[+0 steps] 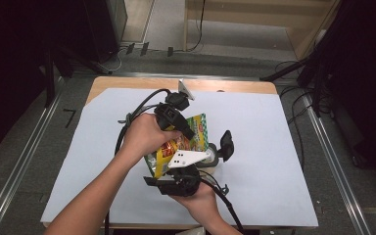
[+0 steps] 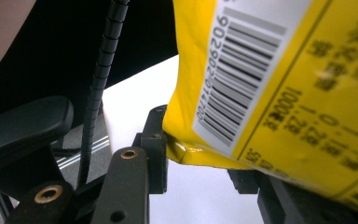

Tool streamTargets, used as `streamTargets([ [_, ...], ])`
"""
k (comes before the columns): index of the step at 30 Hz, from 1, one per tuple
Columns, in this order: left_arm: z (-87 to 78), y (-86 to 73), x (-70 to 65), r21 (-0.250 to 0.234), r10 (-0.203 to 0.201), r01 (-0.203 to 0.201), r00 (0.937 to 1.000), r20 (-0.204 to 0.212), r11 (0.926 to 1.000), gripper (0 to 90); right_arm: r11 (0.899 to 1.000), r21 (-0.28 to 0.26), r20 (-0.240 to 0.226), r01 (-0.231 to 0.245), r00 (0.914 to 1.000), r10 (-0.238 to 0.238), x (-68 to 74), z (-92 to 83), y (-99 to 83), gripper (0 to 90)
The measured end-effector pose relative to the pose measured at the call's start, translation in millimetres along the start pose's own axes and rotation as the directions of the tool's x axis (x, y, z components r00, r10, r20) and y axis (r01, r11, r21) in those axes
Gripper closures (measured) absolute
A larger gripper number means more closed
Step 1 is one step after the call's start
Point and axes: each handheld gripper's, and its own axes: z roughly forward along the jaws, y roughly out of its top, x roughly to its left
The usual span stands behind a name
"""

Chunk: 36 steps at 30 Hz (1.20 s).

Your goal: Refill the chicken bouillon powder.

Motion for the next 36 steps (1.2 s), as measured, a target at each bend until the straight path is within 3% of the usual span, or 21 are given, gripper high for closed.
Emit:
streamTargets([
  [36, -0.2, -2.5, 0.7, -0.009, -0.008, 0.008, 1.0, -0.003, 0.9999, 82.0, 0.999, 0.01, 0.024, 0.035, 0.9991, -0.035, 2.4, 1.2, -0.9, 64.5],
])
